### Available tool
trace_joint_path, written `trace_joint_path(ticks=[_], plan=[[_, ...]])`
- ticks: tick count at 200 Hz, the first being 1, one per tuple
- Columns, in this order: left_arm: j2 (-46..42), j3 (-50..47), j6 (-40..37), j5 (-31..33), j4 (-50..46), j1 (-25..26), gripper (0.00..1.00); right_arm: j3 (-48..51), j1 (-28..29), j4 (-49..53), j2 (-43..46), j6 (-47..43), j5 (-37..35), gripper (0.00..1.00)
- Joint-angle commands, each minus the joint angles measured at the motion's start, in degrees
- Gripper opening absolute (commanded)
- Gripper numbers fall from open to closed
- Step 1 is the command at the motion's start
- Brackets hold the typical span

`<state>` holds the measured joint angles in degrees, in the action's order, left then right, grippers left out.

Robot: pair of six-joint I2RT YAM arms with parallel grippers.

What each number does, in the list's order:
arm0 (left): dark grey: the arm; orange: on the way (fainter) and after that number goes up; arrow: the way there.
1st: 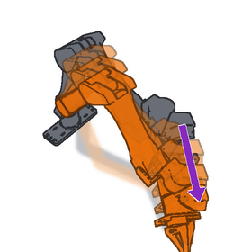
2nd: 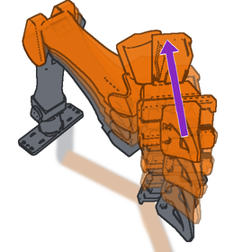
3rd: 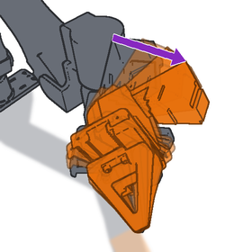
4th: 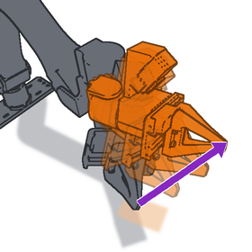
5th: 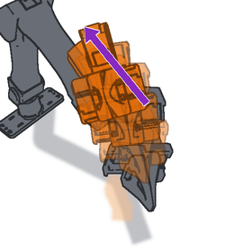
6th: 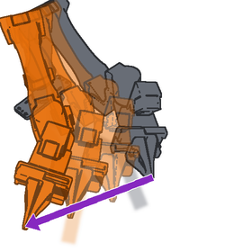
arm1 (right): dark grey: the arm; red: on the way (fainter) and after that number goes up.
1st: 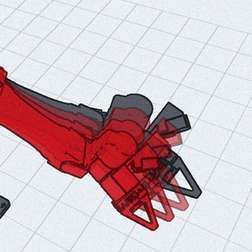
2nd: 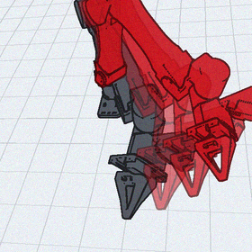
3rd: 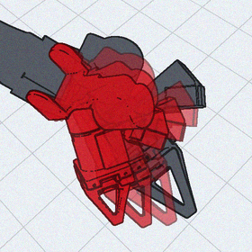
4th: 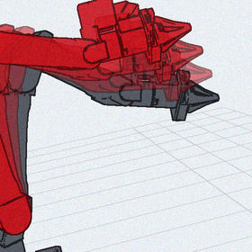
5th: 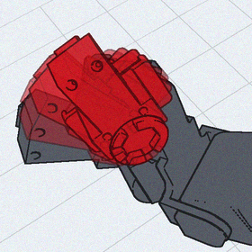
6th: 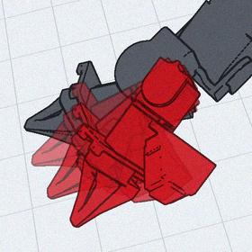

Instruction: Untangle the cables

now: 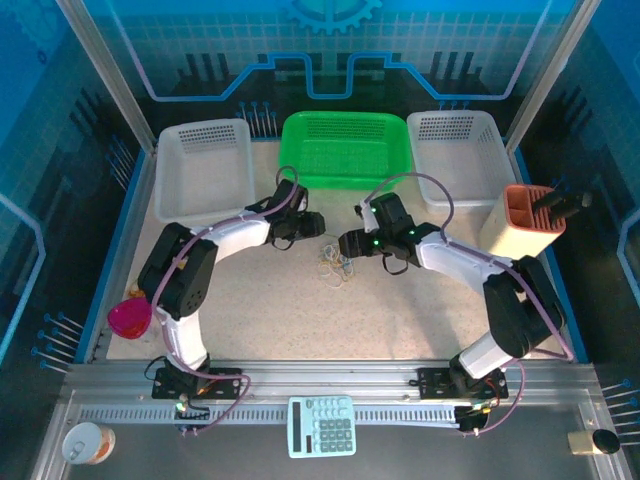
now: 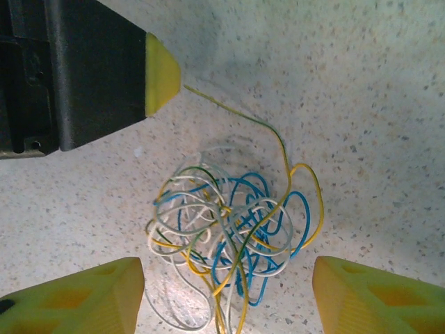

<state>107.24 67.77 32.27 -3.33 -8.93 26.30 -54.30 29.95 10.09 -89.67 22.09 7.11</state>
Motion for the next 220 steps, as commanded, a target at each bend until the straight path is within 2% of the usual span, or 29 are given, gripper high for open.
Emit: trace_joint_path(ticks=[1, 136, 169, 220], plan=[[1.5, 0.1, 1.2, -0.8, 0.4, -0.8, 0.5, 0.7, -0.1, -2.5, -2.5, 1.1, 1.1, 0.65], [6.9, 2.8, 4.6, -3.7, 4.3, -1.5, 0.5, 0.7, -0.1, -4.7, -7.1, 1.6, 1.6, 0.61], [7.0, 2.8, 5.5, -4.5, 5.8, -1.4, 0.49, 0.9, -0.1, -4.9, -7.2, 1.6, 1.6, 0.61], [7.4, 2.5, 6.5, -5.3, 7.5, -1.4, 0.4, 0.8, -0.1, -4.9, -7.4, 1.6, 1.8, 0.61]])
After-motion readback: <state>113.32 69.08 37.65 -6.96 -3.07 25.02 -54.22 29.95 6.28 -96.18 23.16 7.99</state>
